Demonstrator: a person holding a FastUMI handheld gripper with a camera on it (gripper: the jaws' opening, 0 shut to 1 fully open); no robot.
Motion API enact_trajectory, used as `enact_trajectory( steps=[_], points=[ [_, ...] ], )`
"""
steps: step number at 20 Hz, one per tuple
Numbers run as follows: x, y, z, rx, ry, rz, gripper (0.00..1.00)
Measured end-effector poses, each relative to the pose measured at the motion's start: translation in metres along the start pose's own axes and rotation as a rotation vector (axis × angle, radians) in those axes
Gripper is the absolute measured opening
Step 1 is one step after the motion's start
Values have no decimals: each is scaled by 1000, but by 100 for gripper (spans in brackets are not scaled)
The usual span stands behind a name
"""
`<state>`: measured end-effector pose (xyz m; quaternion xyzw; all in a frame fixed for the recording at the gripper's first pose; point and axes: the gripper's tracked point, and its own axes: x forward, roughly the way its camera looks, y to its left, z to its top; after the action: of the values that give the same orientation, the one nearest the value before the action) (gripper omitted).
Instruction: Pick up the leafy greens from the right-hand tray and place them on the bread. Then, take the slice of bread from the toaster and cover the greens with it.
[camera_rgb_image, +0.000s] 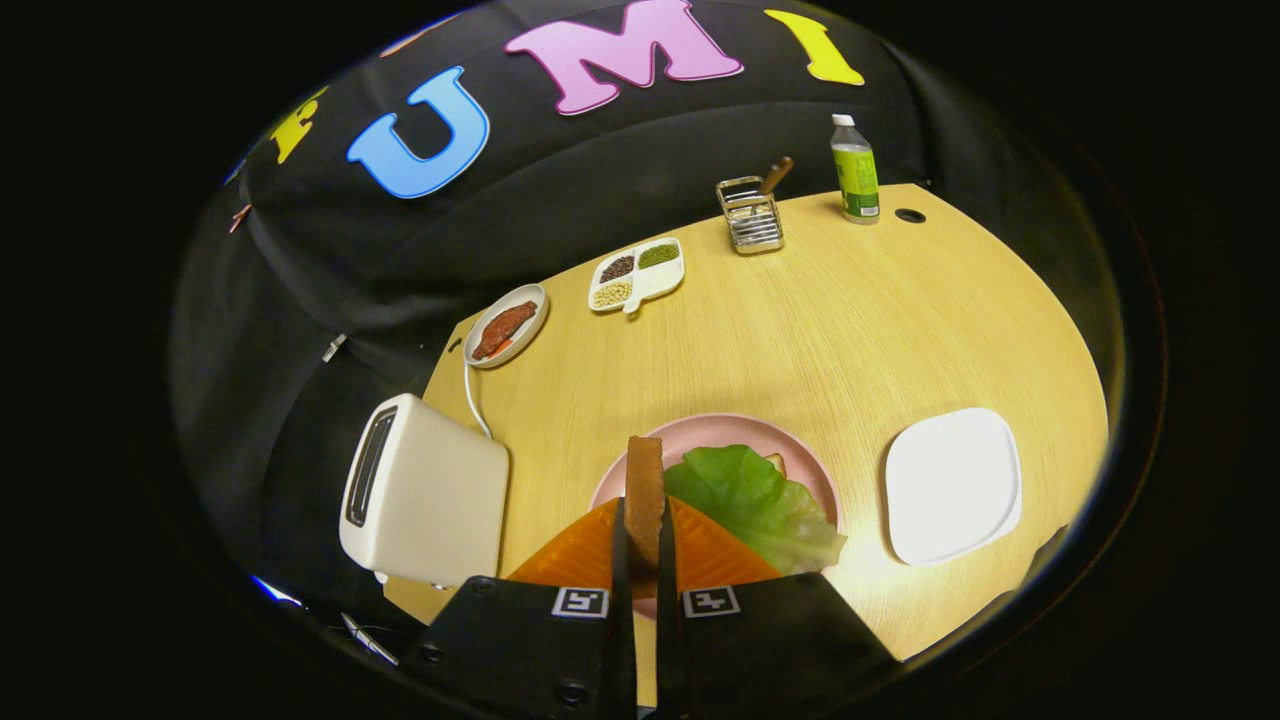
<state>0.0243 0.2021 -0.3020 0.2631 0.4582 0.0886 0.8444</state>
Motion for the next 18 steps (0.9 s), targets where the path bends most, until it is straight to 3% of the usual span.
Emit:
enact_trajectory(
  steps=[13,16,18],
  points=[
    [27,-73,-17,-175,70,-152,18],
    [27,-84,-21,-212,92,-191,45],
    [27,-88,-24,-241,102,-204,56]
  ],
)
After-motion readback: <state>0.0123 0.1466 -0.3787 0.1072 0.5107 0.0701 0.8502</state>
